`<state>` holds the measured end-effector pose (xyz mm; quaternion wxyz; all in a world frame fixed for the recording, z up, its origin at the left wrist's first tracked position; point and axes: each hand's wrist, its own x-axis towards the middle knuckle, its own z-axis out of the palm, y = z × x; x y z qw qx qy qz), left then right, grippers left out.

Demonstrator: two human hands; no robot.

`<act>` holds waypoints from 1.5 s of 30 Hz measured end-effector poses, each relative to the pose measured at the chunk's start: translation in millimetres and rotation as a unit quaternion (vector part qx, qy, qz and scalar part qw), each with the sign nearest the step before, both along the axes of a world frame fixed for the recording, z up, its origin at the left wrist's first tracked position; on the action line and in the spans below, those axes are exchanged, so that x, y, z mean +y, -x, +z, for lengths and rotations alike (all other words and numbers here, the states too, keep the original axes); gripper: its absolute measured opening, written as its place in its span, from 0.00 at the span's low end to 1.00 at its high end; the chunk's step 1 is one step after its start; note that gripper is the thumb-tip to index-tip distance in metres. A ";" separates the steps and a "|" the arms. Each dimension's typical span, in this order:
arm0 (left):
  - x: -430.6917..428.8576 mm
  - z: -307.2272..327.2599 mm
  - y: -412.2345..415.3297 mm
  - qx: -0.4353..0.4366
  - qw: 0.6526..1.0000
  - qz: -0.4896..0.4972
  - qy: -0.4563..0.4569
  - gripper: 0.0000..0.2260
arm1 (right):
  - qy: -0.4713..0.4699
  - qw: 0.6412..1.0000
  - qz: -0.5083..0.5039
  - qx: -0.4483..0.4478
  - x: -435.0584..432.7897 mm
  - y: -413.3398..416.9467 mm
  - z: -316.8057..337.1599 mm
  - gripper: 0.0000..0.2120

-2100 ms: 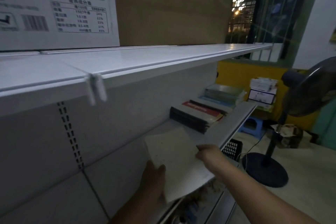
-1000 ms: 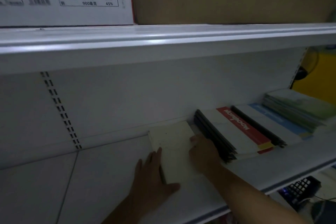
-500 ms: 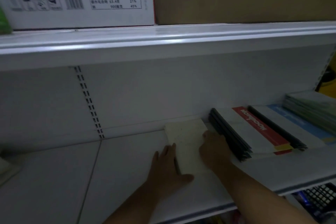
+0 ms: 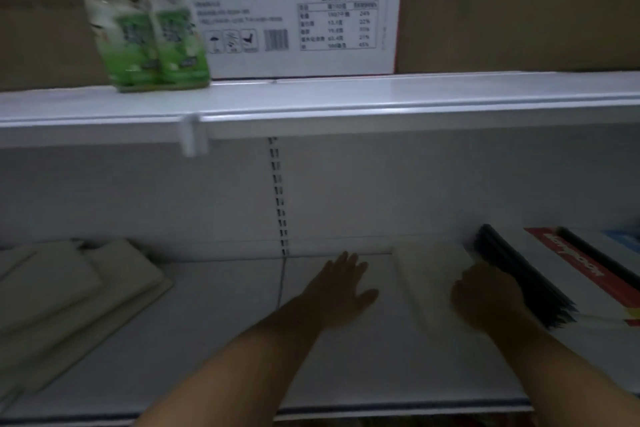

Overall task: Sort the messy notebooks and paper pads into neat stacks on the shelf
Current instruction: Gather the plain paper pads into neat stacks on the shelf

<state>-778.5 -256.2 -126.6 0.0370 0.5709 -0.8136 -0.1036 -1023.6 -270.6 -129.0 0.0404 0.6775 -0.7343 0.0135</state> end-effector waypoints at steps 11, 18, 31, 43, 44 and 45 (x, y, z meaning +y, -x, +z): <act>30.4 70.6 -302.4 -0.140 0.977 0.147 0.058 0.27 | -0.013 0.913 0.405 0.045 38.2 -288.6 20.1 0.30; 88.4 63.8 -448.7 -0.136 0.958 0.246 0.062 0.25 | -0.024 0.912 0.409 0.008 46.8 -422.3 16.5 0.27; 114.5 23.2 -499.3 -0.025 0.972 0.232 0.020 0.25 | -0.221 0.607 -0.012 -0.763 66.4 -548.6 24.2 0.05; 133.1 38.6 -533.4 0.537 0.769 0.348 -0.008 0.17 | -0.110 0.657 0.095 -0.740 33.9 -515.7 97.7 0.06; 133.3 41.3 -533.2 0.543 0.756 0.366 -0.023 0.16 | -0.100 0.632 0.086 -0.764 34.2 -513.7 96.3 0.07; 132.5 42.5 -533.3 0.531 0.756 0.380 -0.037 0.16 | -0.102 0.607 0.080 -0.784 36.3 -513.8 94.5 0.07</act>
